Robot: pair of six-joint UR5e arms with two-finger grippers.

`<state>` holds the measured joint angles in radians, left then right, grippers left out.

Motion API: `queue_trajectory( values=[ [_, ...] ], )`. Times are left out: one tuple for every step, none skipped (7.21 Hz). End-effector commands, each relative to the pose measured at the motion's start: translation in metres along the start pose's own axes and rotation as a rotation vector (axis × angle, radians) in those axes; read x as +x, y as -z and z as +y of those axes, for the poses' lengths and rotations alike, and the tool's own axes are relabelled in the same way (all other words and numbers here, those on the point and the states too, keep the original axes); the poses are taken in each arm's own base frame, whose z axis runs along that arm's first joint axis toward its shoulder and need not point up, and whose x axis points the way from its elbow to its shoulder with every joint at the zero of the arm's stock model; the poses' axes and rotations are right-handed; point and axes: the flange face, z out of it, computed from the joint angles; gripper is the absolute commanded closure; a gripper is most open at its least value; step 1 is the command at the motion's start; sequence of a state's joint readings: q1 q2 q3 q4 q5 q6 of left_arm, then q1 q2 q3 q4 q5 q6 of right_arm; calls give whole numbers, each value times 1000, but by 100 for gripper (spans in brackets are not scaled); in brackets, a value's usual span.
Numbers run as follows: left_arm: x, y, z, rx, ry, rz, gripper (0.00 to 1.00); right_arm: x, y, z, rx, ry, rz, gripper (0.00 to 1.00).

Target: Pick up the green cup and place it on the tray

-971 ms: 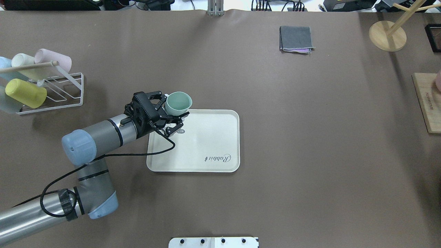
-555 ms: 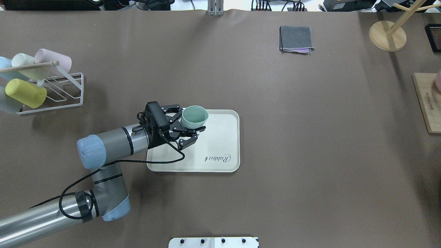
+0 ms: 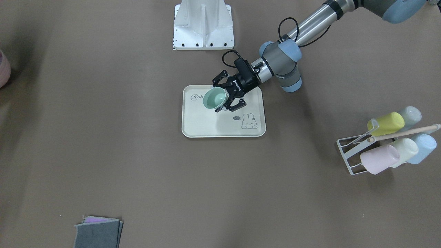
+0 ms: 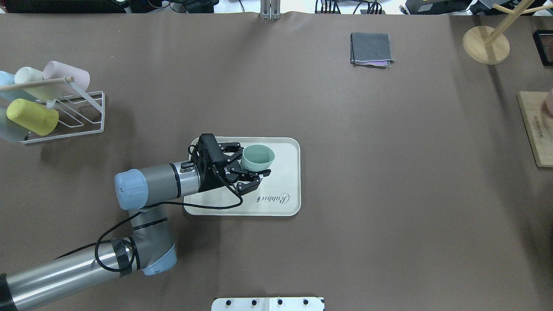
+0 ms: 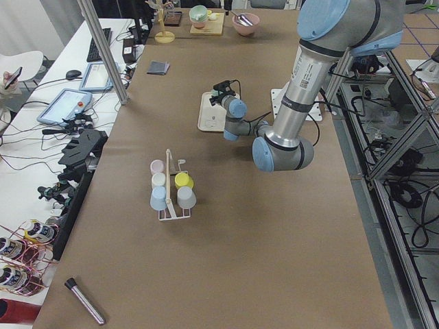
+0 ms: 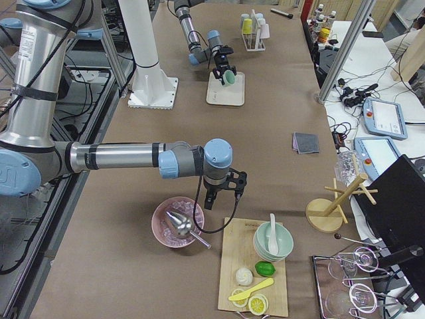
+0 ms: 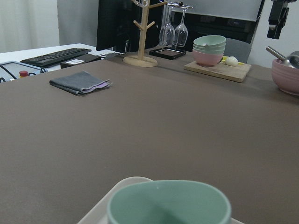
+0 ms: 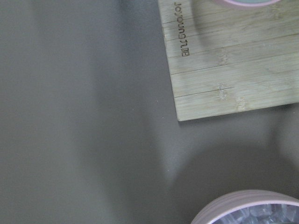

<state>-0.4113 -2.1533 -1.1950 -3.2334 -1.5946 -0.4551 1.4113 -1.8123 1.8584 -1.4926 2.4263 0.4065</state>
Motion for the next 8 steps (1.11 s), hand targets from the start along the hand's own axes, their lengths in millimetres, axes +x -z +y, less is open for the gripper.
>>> queue_trajectory(
  values=[
    [0,-9,1,-8,1,-3,100,0,1,0,1,1,1,0],
    [0,-9,1,-8,1,-3,95,1,1,1,1,-1,1,0],
    [-2,-8,3,-11,-1,-8,84,1,1,1,2,-1,1,0],
    [-4,-7,7,-18,-3,-16,66,0,0,2,1,0,-1,0],
    [-5,-6,8,-24,-20,-20,48,-1,2,0,4,1,-2,0],
    [-5,-5,7,-19,-30,-26,32,-2,1,0,3,5,-2,0],
    [-10,-2,8,-5,-30,-64,23,-3,2,-1,4,4,-2,0],
    [-12,2,12,-7,-30,-73,17,-3,2,-1,4,6,-2,0]
  ],
)
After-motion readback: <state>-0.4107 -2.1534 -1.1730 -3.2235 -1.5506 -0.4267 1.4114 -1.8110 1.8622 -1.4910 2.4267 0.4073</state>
